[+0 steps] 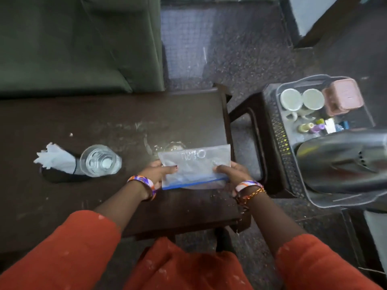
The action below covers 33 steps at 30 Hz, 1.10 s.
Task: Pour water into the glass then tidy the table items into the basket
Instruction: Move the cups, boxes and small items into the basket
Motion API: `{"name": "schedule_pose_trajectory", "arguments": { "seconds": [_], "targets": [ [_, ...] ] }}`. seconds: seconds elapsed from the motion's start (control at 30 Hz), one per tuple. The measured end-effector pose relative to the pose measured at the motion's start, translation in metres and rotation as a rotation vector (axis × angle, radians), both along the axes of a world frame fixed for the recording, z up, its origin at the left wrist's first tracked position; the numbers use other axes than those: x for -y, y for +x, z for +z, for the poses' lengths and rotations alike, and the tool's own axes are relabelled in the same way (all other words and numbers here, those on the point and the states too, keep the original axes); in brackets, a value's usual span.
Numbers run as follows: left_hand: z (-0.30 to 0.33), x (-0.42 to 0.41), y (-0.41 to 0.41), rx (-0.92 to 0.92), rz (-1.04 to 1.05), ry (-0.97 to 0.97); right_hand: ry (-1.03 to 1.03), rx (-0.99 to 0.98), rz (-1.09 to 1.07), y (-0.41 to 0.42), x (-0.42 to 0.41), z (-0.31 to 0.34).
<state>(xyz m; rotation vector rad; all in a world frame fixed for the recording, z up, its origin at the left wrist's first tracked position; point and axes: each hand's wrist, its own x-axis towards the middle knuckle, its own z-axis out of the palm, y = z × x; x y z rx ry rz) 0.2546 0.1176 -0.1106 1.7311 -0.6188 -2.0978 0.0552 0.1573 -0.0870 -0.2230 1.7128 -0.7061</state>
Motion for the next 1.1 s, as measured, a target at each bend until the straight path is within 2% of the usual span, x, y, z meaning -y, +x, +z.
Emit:
{"name": "schedule_pose_trajectory", "arguments": {
  "seconds": [0.07, 0.2, 0.4, 0.47, 0.53, 0.7, 0.8, 0.93, 1.0, 1.03, 1.1],
  "targets": [
    [0.026, 0.027, -0.019, -0.019, -0.073, -0.164, -0.136, -0.013, -0.011, -0.016, 0.014, 0.037],
    [0.099, 0.074, -0.088, -0.07, -0.173, -0.394, -0.328, -0.184, -0.104, -0.066, 0.038, 0.121],
    [0.18, 0.111, -0.218, -0.2, -0.248, -0.476, -0.526, -0.418, -0.188, -0.185, 0.057, 0.219],
    [0.193, 0.116, -0.261, -0.225, -0.268, -0.478, -0.524, -0.505, -0.162, -0.232, 0.059, 0.239],
    [0.196, 0.12, -0.302, -0.236, -0.267, -0.498, -0.457, -0.494, -0.082, -0.277, 0.061, 0.249],
    [0.168, 0.124, -0.372, -0.108, -0.272, -0.547, -0.291, -0.227, -0.014, -0.363, 0.067, 0.223],
    [0.145, 0.117, -0.394, 0.011, -0.29, -0.447, -0.195, -0.208, -0.026, -0.395, 0.066, 0.178],
    [0.127, 0.11, -0.406, 0.08, -0.369, -0.333, 0.014, -0.052, 0.02, -0.41, 0.065, 0.127],
    [0.128, 0.11, -0.409, 0.139, -0.496, -0.267, 0.119, -0.095, 0.149, -0.419, 0.068, 0.109],
    [0.132, 0.107, -0.41, 0.145, -0.505, -0.18, 0.134, -0.197, 0.301, -0.422, 0.069, 0.103],
    [0.131, 0.104, -0.409, 0.17, -0.48, -0.027, 0.119, -0.285, 0.356, -0.426, 0.069, 0.101]
  ]
}}
